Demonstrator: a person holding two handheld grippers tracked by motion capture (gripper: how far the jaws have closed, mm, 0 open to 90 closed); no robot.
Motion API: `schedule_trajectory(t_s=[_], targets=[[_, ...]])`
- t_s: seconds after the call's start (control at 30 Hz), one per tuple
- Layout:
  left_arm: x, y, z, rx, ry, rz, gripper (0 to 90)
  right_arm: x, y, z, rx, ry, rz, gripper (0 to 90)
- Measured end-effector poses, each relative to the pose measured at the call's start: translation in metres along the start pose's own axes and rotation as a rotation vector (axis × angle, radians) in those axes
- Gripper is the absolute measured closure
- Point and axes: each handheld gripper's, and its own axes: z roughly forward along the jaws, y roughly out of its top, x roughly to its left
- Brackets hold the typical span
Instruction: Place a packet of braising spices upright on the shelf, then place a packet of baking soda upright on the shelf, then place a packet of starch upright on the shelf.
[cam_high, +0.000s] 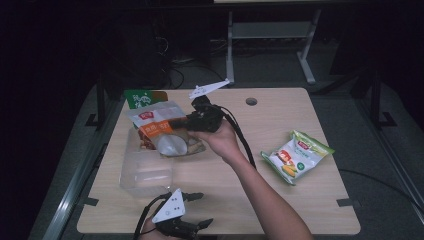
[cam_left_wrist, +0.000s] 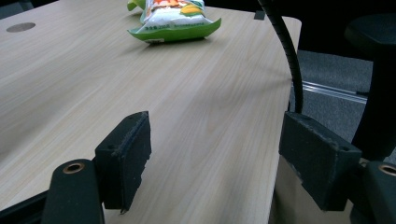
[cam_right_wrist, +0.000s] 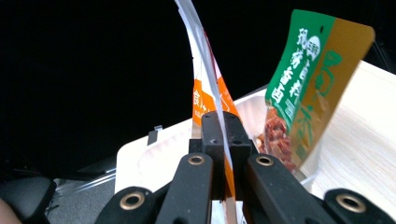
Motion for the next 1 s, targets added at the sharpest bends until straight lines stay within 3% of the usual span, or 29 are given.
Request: schedule_trajectory(t_s=[0.5,1.0], targets=[[-0.001,-0.001,-0.003,-0.018,0.007,-0.024,25.0,0.000,0.011,0.046,0.009,0.037,0.007,90.0],[-0.002,-0.001,-0.003,-0.015,0.002,-0.014,25.0,0.003,0.014,0.066,0.023,0.044,0.006,90.0]])
